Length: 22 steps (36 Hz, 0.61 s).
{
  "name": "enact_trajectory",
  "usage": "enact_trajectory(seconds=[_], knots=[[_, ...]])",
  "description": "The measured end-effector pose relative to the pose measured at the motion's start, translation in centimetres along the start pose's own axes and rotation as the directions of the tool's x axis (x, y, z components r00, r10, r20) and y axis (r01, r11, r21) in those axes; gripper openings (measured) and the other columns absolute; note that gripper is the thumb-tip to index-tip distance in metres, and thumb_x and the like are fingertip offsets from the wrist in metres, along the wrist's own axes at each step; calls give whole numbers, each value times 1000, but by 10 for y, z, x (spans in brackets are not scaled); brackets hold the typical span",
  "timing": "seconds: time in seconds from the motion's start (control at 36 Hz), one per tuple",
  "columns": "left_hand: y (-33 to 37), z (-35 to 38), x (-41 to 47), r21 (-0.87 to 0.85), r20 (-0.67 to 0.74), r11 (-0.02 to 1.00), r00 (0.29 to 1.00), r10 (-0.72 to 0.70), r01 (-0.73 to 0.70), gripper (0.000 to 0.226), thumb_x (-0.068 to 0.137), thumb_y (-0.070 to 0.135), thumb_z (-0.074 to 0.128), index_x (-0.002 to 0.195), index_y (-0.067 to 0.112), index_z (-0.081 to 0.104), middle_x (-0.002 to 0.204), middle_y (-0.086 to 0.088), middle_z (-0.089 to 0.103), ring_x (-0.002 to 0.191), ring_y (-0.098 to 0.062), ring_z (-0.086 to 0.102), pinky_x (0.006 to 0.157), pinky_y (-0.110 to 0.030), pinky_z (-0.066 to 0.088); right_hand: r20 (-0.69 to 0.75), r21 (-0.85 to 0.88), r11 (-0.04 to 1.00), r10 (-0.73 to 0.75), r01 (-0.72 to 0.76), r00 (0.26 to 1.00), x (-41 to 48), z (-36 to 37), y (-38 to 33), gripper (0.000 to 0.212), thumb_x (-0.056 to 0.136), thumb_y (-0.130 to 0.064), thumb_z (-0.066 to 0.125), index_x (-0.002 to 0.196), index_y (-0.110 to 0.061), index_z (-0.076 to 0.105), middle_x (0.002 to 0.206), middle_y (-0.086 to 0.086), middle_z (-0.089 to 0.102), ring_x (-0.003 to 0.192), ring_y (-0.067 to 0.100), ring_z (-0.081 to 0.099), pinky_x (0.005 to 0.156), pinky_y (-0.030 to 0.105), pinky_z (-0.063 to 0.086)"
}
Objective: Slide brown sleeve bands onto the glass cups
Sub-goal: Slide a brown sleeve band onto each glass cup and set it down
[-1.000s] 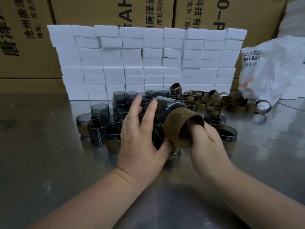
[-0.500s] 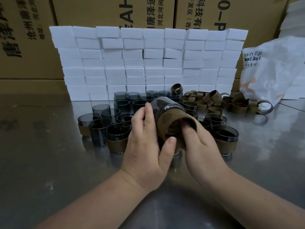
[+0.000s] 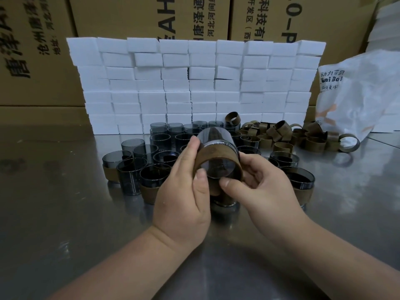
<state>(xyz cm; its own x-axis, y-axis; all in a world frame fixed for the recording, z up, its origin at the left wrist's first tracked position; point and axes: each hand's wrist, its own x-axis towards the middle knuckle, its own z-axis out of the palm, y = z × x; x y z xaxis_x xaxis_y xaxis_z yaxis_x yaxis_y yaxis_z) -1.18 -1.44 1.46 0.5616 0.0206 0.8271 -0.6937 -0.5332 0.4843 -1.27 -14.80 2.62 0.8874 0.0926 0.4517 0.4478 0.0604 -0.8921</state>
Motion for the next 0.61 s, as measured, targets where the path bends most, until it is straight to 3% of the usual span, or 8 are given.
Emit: enact_trajectory(seconds=[0.14,0.31,0.47,0.61], knots=[[-1,0,1,-6,-6,1000,1000,-6,6,55,91,33,26,136,4,40,134,-9,49,122,-7,41,99,-3,26,0,-1,1000,0,0,1000,1,0,-1,49,74,1,68,121,-4,56,86,-11,72,79,-2,68,64,8,48],[-2,0,2,-3,8,1000,1000,-6,6,55,92,34,27,136,3,41,135,-10,48,122,-8,41,100,-4,27,23,11,1000,-4,4,1000,2,-2,-3,34,78,10,63,108,-6,63,75,-11,73,71,-2,67,62,9,49],[-1,-2,4,-27,11,1000,1000,-3,3,55,92,33,28,134,2,43,133,-11,50,122,-10,43,103,-12,31,29,19,999,-36,36,999,0,-3,-6,43,78,11,63,119,3,58,70,-8,72,69,-3,64,62,8,48],[0,-6,7,-5,8,1000,1000,14,-14,53,91,33,30,132,3,46,129,-5,51,118,-10,45,98,-6,31,20,28,998,-57,57,998,1,-2,-7,41,77,11,62,118,5,58,70,-10,72,67,-4,63,61,7,47]])
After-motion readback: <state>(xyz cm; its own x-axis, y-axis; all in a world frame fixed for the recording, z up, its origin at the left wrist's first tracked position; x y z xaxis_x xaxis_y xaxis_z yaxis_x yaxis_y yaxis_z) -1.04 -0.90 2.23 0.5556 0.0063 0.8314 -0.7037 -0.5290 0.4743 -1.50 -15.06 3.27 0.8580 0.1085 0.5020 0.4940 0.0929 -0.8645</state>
